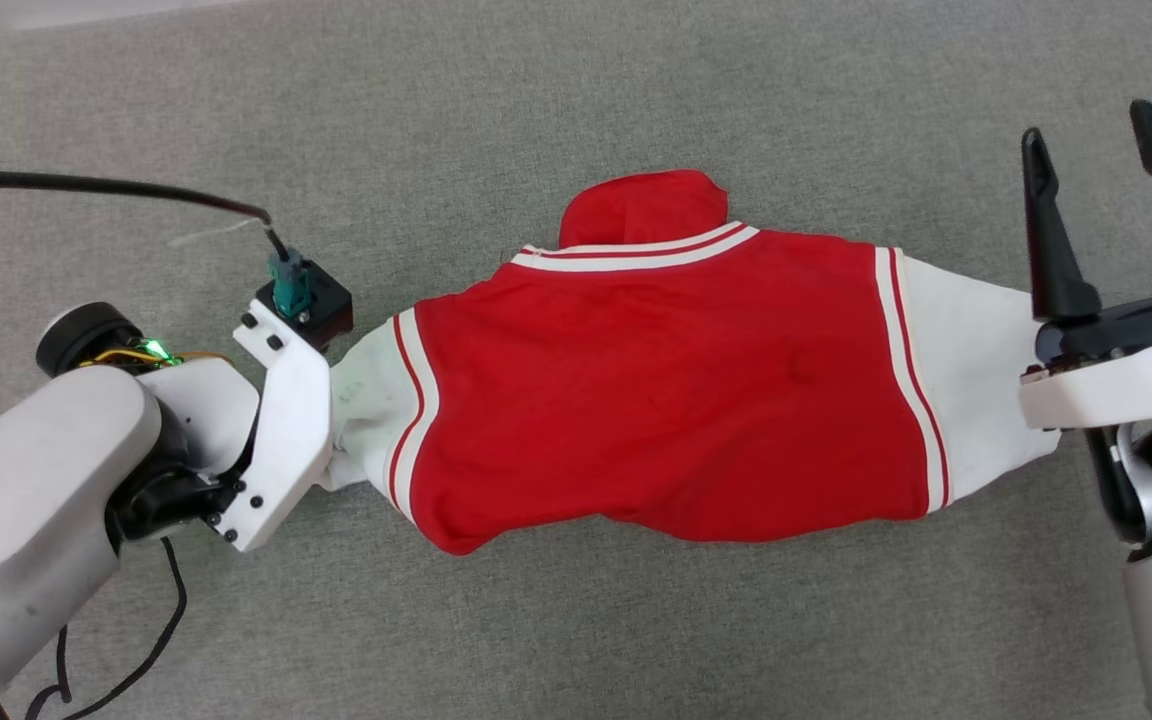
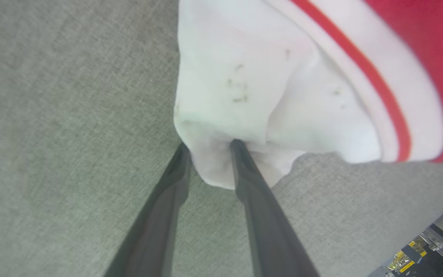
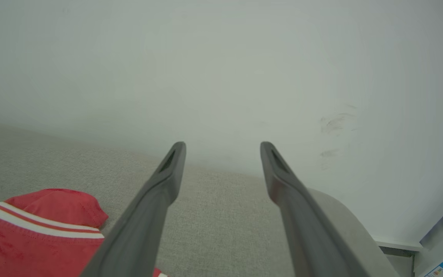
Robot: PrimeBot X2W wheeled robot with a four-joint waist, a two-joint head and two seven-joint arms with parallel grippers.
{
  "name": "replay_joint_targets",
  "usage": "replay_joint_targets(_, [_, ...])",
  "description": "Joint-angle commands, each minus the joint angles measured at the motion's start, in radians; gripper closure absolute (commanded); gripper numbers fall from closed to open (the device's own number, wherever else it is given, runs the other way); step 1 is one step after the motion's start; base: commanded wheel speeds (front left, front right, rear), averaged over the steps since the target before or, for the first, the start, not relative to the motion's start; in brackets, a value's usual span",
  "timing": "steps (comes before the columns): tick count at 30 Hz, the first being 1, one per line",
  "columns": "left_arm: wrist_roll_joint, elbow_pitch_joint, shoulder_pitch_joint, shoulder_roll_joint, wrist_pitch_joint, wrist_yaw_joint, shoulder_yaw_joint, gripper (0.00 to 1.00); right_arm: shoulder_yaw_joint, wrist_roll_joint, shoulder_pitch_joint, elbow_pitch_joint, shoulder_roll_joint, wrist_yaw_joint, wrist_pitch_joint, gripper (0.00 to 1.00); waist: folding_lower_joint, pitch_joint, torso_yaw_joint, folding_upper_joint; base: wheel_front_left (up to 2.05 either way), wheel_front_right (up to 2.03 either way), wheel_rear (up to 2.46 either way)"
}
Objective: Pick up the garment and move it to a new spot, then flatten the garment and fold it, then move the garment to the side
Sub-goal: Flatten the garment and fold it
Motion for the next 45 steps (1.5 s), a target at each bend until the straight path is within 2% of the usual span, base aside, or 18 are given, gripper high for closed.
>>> replay_joint_targets(1, [-0.004,0.017,0.024,-0.005,-0.016,0.000,-0.045,1.00,-0.007,0.003,-0.018,0.007,-0.018,-0.001,-0.005,0.00,0.0000,-0.009,0.005,-0.0001,0.00,0.00,0.00])
replay_joint_targets(4, [-0.001,0.021,-0.009,0.014,-0.072,0.000,-0.031,1.00,-0.005,-0.002,-0.045,0.013,-0.056,-0.001,-0.001,0.00,0.0000,-0.029,0.012,-0.0001,0.00,0.00,0.00])
replay_joint_targets(8, [-0.004,0.007,-0.031,0.040,-0.132,0.000,-0.013,1.00,0.016,-0.008,-0.101,-0.001,-0.141,-0.001,0.040,0.00,0.0000,-0.057,0.018,-0.0001,0.00,0.00,0.00])
replay_joint_targets(12, [-0.013,-0.020,-0.043,0.071,-0.164,0.000,0.009,1.00,0.075,0.054,-0.170,-0.012,-0.245,-0.001,0.160,0.00,0.0000,-0.072,0.030,-0.0001,0.00,0.00,0.00])
replay_joint_targets(16, [-0.018,-0.057,-0.054,0.086,-0.186,0.005,0.032,1.00,0.185,0.189,-0.223,0.012,-0.371,-0.001,0.414,0.00,0.0000,-0.072,0.045,-0.0001,0.00,0.00,0.00])
replay_joint_targets(21, [-0.015,-0.096,-0.069,0.094,-0.196,0.015,0.047,1.00,0.349,0.435,-0.265,0.017,-0.524,-0.001,0.770,0.00,0.0000,-0.057,0.062,-0.0001,0.00,0.00,0.00])
replay_joint_targets(23, [-0.014,-0.104,-0.074,0.095,-0.195,0.016,0.050,1.00,0.412,0.536,-0.270,0.018,-0.579,-0.001,0.913,0.00,0.0000,-0.046,0.066,-0.0001,0.00,0.00,0.00])
replay_joint_targets(26, [-0.007,-0.113,-0.088,0.093,-0.195,0.017,0.054,1.00,0.456,0.642,-0.285,0.033,-0.630,-0.001,1.058,0.00,0.0000,-0.025,0.073,-0.0001,0.00,0.00,0.00])
replay_joint_targets(28, [0.002,-0.122,-0.108,0.089,-0.196,0.016,0.058,1.00,0.478,0.729,-0.274,0.095,-0.629,-0.001,1.166,0.00,0.0000,0.014,0.085,-0.0001,0.00,0.00,0.00])
replay_joint_targets(30, [0.005,-0.125,-0.115,0.088,-0.196,0.016,0.059,1.00,0.487,0.736,-0.262,0.116,-0.612,-0.001,1.170,0.00,0.0000,0.029,0.090,-0.0001,0.00,0.00,0.00])
replay_joint_targets(38, [0.012,-0.133,-0.140,0.089,-0.196,0.012,0.062,1.00,0.545,0.729,-0.229,0.194,-0.542,0.000,1.121,0.00,0.0000,0.085,0.104,-0.0001,0.00,0.00,0.00])
replay_joint_targets(41, [0.013,-0.128,-0.145,0.084,-0.200,0.011,0.060,1.00,0.602,0.740,-0.197,0.223,-0.501,0.000,1.099,0.00,0.0000,0.095,0.109,-0.0001,0.00,0.00,0.00])
replay_joint_targets(45, [0.011,-0.115,-0.138,0.081,-0.210,0.009,0.054,1.00,0.653,0.765,-0.194,0.237,-0.496,0.002,1.071,0.00,0.0000,0.086,0.104,-0.0001,0.00,0.00,0.00])
